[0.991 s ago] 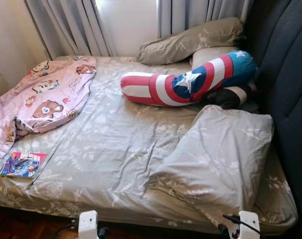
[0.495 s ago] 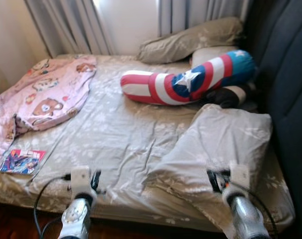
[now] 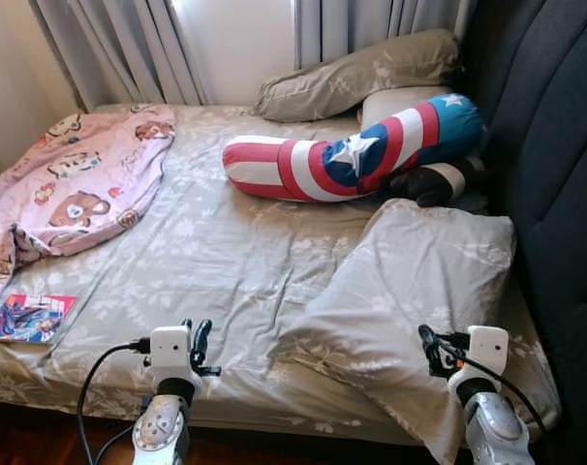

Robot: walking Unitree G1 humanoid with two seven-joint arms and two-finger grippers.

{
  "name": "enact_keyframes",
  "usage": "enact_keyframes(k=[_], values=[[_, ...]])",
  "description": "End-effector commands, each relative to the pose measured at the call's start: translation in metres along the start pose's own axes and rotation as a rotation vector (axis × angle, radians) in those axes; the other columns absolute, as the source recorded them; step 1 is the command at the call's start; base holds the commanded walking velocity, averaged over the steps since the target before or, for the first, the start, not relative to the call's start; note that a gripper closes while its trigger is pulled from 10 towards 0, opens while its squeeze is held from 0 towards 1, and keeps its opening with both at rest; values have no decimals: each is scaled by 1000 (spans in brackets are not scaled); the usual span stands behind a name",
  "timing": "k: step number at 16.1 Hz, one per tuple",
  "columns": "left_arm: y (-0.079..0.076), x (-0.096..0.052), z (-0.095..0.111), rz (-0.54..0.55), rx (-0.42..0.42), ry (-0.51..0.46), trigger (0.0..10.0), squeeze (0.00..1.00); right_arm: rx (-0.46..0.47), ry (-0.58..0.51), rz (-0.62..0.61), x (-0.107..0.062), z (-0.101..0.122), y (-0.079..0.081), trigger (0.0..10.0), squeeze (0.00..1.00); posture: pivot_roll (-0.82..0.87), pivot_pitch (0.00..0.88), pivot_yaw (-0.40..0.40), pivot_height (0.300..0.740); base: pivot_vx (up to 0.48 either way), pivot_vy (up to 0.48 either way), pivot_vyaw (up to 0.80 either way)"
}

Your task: Clean up the room

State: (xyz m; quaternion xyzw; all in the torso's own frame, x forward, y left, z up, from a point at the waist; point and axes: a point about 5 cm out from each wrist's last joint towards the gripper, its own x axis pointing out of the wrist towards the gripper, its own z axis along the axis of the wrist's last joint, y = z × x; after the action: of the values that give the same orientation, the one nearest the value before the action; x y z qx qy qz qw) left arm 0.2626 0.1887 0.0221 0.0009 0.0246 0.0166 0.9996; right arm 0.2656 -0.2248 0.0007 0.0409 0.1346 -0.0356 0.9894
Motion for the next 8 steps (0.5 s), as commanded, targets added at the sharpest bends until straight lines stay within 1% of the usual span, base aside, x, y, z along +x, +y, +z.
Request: enact_keyframes(k=[1,3,5,7,8], values=[[2,-2,2,11,0,-15,10000,0,3,-17,0,-2,0,0,10000,0,-33,0,23,740,0,0,0],[2,-8,0,8,-2,-5,10000,0,-13,-18,7,-4,-2,0,10000,0,-43,0,29,740,0,0,0],[0,-8,0,1,-7,2,10000,0,-22,-8,3,-3,-1,-2,10000,0,-45,0,31,740,0,0,0],[-7,-2,8,-29,-13,-21,10000,0,-20,-9,4,-2,1,-3,10000,0,-36,0,20,740,0,0,-681],[-7,0,10,-26,-16,-28,10000,0,-21,-14,3,-1,3,-3,10000,0,-42,0,21,740,0,0,-688]])
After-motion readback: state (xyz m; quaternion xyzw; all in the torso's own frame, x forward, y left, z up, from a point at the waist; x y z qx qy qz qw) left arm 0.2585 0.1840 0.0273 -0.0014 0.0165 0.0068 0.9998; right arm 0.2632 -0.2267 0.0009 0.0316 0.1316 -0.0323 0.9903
